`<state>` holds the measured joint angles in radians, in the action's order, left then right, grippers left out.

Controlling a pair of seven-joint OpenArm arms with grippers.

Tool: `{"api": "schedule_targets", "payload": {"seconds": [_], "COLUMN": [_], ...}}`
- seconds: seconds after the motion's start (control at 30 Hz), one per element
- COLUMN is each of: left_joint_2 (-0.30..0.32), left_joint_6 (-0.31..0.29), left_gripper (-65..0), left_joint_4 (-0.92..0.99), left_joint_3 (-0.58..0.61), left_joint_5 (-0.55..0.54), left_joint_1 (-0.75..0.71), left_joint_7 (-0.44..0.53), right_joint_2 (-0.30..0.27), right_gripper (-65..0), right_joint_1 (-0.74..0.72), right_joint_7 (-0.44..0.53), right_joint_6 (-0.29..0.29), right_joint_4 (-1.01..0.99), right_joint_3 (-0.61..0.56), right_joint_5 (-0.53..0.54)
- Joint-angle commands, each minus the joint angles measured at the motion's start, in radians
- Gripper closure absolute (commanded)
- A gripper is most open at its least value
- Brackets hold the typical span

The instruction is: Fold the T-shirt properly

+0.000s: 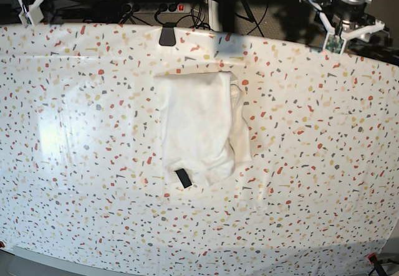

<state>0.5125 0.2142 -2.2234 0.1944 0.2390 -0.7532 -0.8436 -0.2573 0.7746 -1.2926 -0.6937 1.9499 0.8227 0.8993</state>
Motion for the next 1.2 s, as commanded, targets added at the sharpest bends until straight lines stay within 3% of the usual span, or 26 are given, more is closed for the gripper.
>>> {"api": "schedule_targets", "payload": {"seconds": [0.0, 0.13, 0.23, 0.37, 0.47, 0.53, 0.63, 0.77, 0.83, 0.97, 1.17], "left_joint_2": [0.008, -0.008, -0.043, -0.083, -0.105, -0.116, -0.151, -0.195, -0.216, -0.267, -0.348], "left_joint_6": [-0.013, -0.075, -0.117, -0.159, -0.224, -0.290, -0.362, -0.423, -0.428, -0.428, -0.428], "left_gripper": [-25.1, -25.1, -25.1, -25.1, -25.1, -25.1, -25.1, -25.1, -23.5, -22.5, -22.5], "left_joint_4": [-0.008, 0.096, 0.256, 0.520, 0.738, 0.893, 1.112, 1.345, 1.431, 1.532, 1.545], "left_joint_3": [-0.005, -0.003, -0.003, -0.003, -0.001, -0.001, -0.001, -0.001, -0.001, -0.001, -0.001], "left_joint_5": [0.006, -0.078, -0.084, -0.089, -0.154, -0.209, -0.268, -0.270, -0.243, -0.244, -0.235], "left_joint_1": [-0.026, -0.064, -0.058, -0.003, 0.089, 0.161, 0.260, 0.357, 0.412, 0.499, 0.498], "left_joint_7": [0.021, 0.058, 0.126, 0.210, 0.232, 0.272, 0.328, 0.449, 0.473, 0.391, 0.389], "right_joint_2": [0.011, 0.089, 0.086, 0.037, -0.010, -0.048, -0.093, -0.105, -0.098, -0.074, -0.064], "right_gripper": [-27.4, -27.4, -27.4, -27.4, -27.4, -27.4, -27.4, -27.4, -27.4, -27.4, -27.4], "right_joint_1": [0.026, 0.049, 0.048, 0.044, 0.007, -0.043, -0.153, -0.305, -0.367, -0.456, -0.513], "right_joint_7": [0.019, 0.106, 0.142, 0.172, 0.260, 0.322, 0.335, 0.356, 0.437, 0.616, 0.646], "right_joint_6": [-0.004, -0.004, -0.004, -0.004, -0.004, -0.004, -0.004, -0.004, -0.004, -0.004, -0.004], "right_joint_4": [0.013, -0.008, -0.096, -0.278, -0.446, -0.572, -0.773, -1.016, -1.118, -1.269, -1.313], "right_joint_3": [0.008, 0.007, -0.018, -0.093, -0.180, -0.251, -0.363, -0.504, -0.570, -0.686, -0.816], "right_joint_5": [0.014, -0.069, -0.070, -0.091, -0.195, -0.225, -0.213, -0.271, -0.314, -0.394, -0.432]}}
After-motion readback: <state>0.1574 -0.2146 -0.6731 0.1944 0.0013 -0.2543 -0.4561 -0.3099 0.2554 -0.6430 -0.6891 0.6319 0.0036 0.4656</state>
